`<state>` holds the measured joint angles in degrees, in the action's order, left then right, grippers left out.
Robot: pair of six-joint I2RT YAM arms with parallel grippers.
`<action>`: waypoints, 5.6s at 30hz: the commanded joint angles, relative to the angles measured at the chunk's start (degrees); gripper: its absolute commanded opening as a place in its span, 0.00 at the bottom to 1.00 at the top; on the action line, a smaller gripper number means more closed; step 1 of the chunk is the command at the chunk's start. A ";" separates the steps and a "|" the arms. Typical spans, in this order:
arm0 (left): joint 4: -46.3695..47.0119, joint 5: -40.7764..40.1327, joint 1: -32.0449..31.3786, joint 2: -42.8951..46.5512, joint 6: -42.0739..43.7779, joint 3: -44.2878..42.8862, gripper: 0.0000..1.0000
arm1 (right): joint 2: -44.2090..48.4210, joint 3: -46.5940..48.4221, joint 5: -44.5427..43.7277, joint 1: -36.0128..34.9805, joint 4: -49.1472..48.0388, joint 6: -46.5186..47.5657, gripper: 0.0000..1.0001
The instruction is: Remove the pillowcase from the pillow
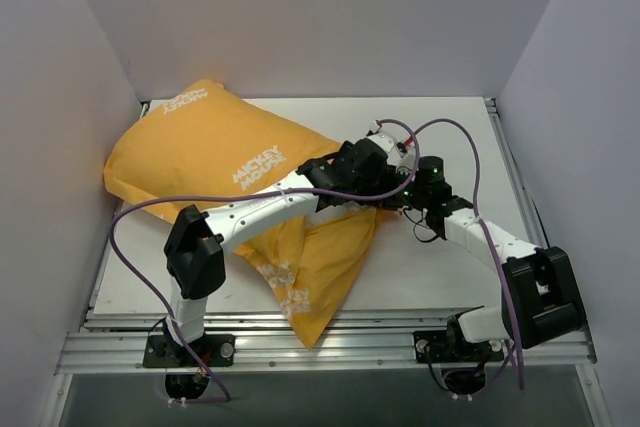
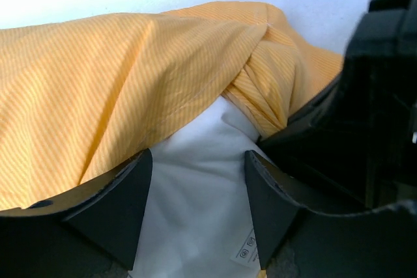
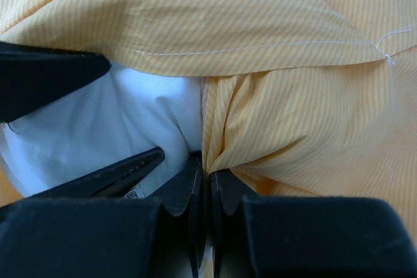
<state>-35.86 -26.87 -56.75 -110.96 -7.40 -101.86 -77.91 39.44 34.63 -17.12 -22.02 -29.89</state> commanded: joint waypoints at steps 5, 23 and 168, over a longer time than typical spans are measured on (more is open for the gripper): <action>-5.80 -0.04 2.26 -3.29 -3.85 -3.60 0.82 | 3.90 0.72 -1.32 -0.98 0.84 1.59 0.00; -5.54 3.23 5.34 -5.16 -10.09 1.22 0.02 | 6.45 1.34 -10.98 -2.30 6.28 3.08 0.00; -2.03 2.80 2.26 0.92 0.19 6.60 0.02 | 16.12 -6.05 -28.20 -13.02 17.52 -7.46 0.04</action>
<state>-36.45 -20.21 -55.46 -109.80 -5.80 -95.61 -63.48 32.69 11.31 -30.37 -11.09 -37.56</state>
